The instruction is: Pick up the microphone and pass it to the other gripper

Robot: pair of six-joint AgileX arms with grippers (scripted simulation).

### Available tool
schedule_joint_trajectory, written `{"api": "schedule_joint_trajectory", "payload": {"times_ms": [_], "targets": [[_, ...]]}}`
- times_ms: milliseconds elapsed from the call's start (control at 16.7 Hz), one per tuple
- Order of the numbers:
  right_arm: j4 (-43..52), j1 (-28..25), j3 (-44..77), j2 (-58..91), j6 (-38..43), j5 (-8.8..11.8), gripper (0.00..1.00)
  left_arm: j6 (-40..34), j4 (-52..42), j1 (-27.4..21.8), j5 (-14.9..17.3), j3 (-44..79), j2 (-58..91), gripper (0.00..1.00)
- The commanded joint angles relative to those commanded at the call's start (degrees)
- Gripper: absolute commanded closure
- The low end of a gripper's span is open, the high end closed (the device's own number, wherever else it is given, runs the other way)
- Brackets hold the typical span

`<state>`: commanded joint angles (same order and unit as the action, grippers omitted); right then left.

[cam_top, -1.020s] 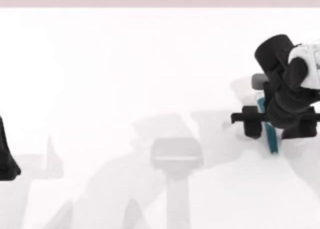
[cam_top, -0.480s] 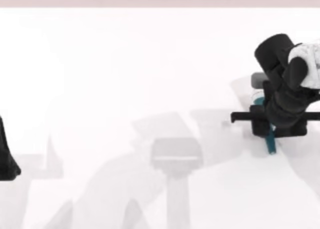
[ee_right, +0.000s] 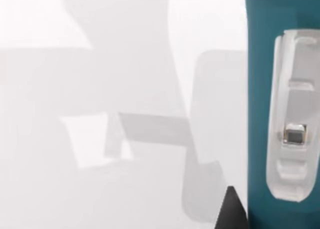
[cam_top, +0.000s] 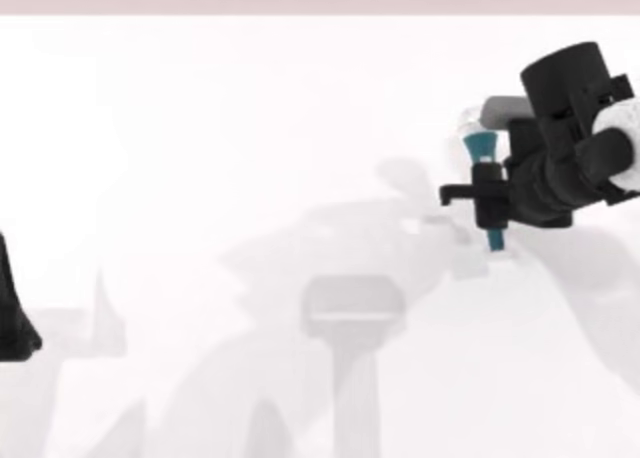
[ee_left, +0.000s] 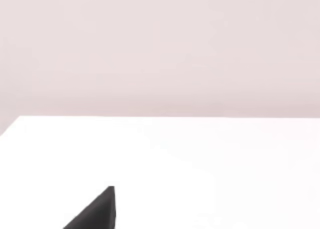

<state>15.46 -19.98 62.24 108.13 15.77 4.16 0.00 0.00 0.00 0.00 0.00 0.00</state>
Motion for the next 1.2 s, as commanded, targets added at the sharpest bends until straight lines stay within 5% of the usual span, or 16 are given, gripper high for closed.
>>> {"api": "schedule_joint_trajectory", "payload": {"times_ms": [720,900,1200], "targets": [[-56.12,0.77,-15.76,-15.16,-13.01,18.76,1.0,0.0,0.0,0.0,0.0,0.0,0.0,0.0],[-60.86,0.94,-17.28,-17.77,-14.63,20.74,1.0,0.0,0.0,0.0,0.0,0.0,0.0,0.0],[-61.07,0.69,-17.11,-17.77,-14.6,20.79,1.0,0.0,0.0,0.0,0.0,0.0,0.0,0.0]]}}
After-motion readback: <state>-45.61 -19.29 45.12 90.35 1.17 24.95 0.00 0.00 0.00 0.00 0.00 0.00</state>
